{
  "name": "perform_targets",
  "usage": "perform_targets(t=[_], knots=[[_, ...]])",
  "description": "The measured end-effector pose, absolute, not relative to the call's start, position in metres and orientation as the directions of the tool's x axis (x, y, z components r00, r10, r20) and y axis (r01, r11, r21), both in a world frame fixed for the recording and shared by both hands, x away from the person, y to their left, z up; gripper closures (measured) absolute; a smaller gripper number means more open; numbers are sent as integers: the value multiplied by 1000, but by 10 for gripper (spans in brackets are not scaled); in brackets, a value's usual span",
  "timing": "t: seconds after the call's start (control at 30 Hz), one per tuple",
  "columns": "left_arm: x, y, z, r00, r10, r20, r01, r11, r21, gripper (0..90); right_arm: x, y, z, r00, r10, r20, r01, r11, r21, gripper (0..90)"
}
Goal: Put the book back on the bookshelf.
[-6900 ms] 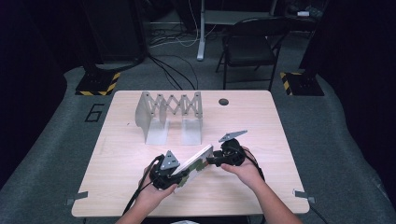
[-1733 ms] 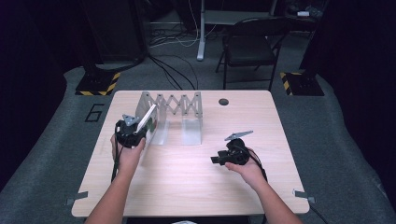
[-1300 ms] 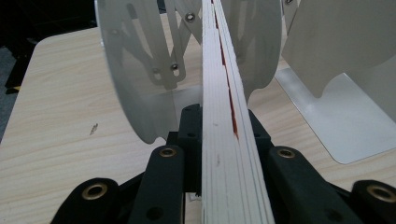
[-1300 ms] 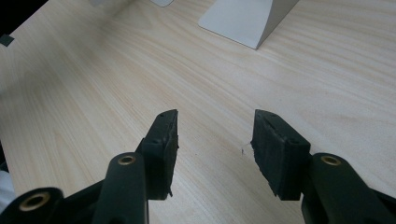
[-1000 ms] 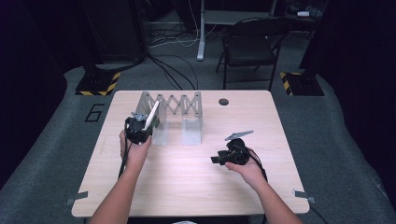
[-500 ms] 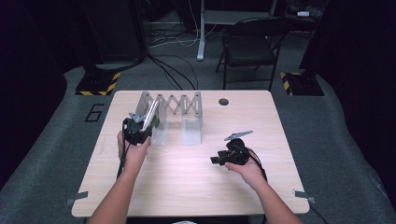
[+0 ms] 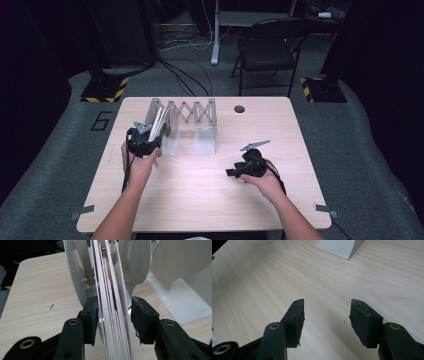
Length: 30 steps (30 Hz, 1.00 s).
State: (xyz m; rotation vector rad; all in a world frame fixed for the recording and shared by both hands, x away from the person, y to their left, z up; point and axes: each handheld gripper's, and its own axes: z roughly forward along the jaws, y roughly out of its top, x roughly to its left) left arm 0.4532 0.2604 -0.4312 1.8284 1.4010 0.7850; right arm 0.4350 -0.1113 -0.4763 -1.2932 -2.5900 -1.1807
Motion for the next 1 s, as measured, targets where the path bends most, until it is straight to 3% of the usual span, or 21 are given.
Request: perform_targets(t=[0.33,0.7,1.0], knots=[[422,264,-414,276,960,43,522,-187,832,522,435,-111,-476,-660,680,320,688,375,622,453],[366,265,-396,419,908,6,501,-236,832,520,435,-112,-476,-657,682,322,688,368,625,455],[350,268,-409,423,905,-37,545,-221,809,528,435,-114,-476,-651,687,324,693,362,623,454]])
